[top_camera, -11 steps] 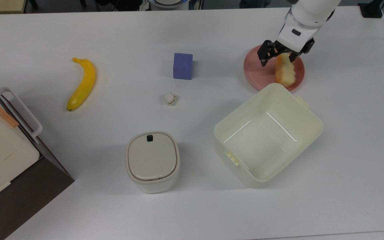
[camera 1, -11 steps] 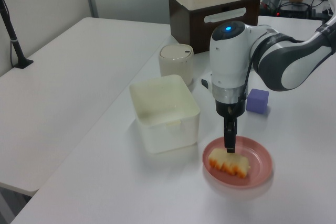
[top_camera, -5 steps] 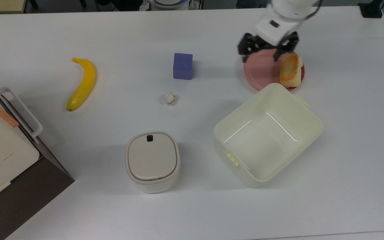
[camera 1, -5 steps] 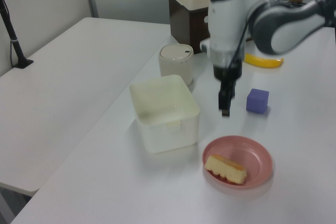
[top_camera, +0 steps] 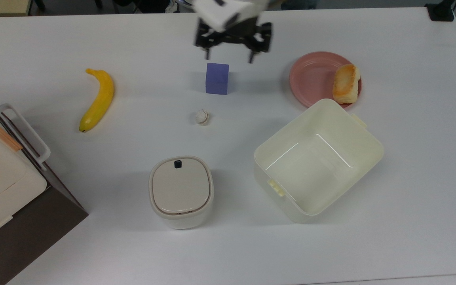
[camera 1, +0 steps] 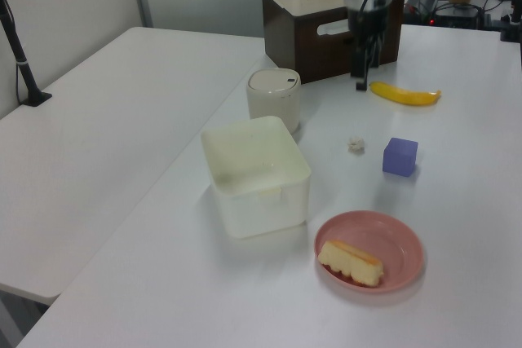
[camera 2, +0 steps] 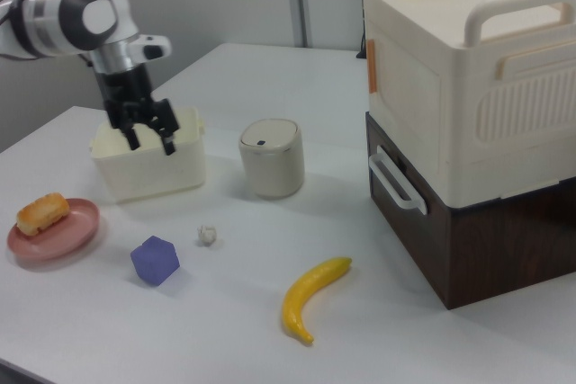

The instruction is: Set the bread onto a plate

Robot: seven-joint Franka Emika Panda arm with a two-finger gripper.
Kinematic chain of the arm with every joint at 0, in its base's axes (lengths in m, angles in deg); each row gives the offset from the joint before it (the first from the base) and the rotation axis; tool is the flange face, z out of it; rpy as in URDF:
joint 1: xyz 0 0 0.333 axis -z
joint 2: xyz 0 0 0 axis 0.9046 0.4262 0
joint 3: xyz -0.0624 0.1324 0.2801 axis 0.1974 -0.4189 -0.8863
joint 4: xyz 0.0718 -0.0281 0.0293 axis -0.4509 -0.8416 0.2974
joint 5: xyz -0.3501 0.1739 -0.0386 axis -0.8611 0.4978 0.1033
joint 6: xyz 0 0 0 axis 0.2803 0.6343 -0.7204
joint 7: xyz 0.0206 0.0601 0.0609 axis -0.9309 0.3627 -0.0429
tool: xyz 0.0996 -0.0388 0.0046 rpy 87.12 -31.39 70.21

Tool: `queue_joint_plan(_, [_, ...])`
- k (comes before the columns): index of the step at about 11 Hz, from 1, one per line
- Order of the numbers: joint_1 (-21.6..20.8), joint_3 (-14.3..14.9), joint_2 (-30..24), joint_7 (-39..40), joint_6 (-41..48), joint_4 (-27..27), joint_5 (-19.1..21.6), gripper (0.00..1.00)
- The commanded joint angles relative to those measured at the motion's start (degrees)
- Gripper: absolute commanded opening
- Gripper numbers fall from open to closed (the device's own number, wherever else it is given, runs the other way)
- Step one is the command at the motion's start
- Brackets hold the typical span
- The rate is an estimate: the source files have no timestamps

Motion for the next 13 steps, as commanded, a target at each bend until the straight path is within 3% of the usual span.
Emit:
queue_joint_plan(1, [4.3, 1.3, -0.7, 8.2, 3.6, 2.7, 0.9, 1.00])
queue_joint_plan(4, [4.3, 5.4, -0.7, 13.0, 3.6, 4.3, 4.0, 1.00])
queue_joint_plan(13, [5.4, 5.3, -0.1, 14.3, 5.5, 6.2, 5.4, 1.00])
